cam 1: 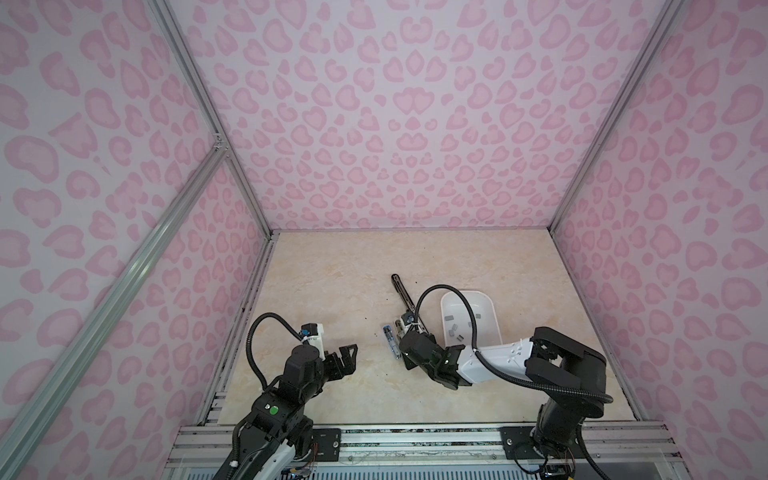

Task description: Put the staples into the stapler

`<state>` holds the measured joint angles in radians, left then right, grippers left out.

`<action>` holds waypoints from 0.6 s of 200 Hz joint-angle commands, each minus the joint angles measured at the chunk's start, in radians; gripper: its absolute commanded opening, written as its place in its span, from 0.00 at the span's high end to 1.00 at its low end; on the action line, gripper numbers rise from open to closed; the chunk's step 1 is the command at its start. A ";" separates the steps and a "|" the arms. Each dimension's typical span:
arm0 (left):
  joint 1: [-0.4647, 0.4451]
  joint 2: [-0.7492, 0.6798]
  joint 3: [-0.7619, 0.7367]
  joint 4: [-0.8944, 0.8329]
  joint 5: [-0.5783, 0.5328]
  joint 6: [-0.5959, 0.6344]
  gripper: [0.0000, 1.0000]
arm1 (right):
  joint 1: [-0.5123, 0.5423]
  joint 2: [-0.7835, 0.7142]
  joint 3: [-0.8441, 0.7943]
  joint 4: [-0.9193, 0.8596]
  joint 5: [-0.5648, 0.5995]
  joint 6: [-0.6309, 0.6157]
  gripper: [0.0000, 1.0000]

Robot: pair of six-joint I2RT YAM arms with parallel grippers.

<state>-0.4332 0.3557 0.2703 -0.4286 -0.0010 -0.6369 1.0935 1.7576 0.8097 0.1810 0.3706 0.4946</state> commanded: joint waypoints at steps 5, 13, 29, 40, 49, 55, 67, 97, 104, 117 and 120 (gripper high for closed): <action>0.001 -0.003 -0.005 0.030 -0.011 -0.003 0.01 | 0.000 0.012 -0.008 0.005 0.019 0.017 0.81; 0.001 -0.002 -0.003 0.030 -0.010 -0.003 0.01 | -0.001 0.013 -0.009 0.005 0.018 0.019 0.81; 0.001 -0.001 -0.004 0.029 -0.009 -0.003 0.01 | 0.000 0.010 -0.012 0.005 0.017 0.022 0.82; 0.000 -0.002 -0.004 0.030 -0.010 -0.003 0.01 | 0.000 0.007 -0.015 0.005 0.017 0.023 0.82; 0.002 -0.004 -0.004 0.030 -0.010 -0.003 0.00 | -0.001 0.006 -0.019 0.007 0.017 0.025 0.82; 0.000 -0.004 -0.004 0.030 -0.010 -0.003 0.01 | 0.000 0.005 -0.021 0.008 0.019 0.027 0.82; 0.001 -0.004 -0.004 0.030 -0.009 -0.003 0.01 | -0.002 0.006 -0.023 0.007 0.018 0.028 0.82; 0.001 -0.005 -0.004 0.029 -0.008 -0.003 0.01 | -0.008 0.017 -0.011 -0.010 0.019 0.033 0.82; 0.001 -0.005 -0.004 0.029 -0.010 -0.003 0.01 | -0.010 0.018 -0.007 -0.014 0.019 0.033 0.82; 0.001 -0.006 -0.004 0.028 -0.009 -0.003 0.01 | -0.012 0.015 -0.007 -0.014 0.016 0.033 0.82; 0.000 -0.007 -0.003 0.028 -0.010 -0.003 0.01 | -0.012 0.014 -0.007 -0.013 0.015 0.031 0.82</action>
<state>-0.4332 0.3519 0.2703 -0.4286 -0.0010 -0.6369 1.0840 1.7653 0.8009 0.1875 0.3737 0.5167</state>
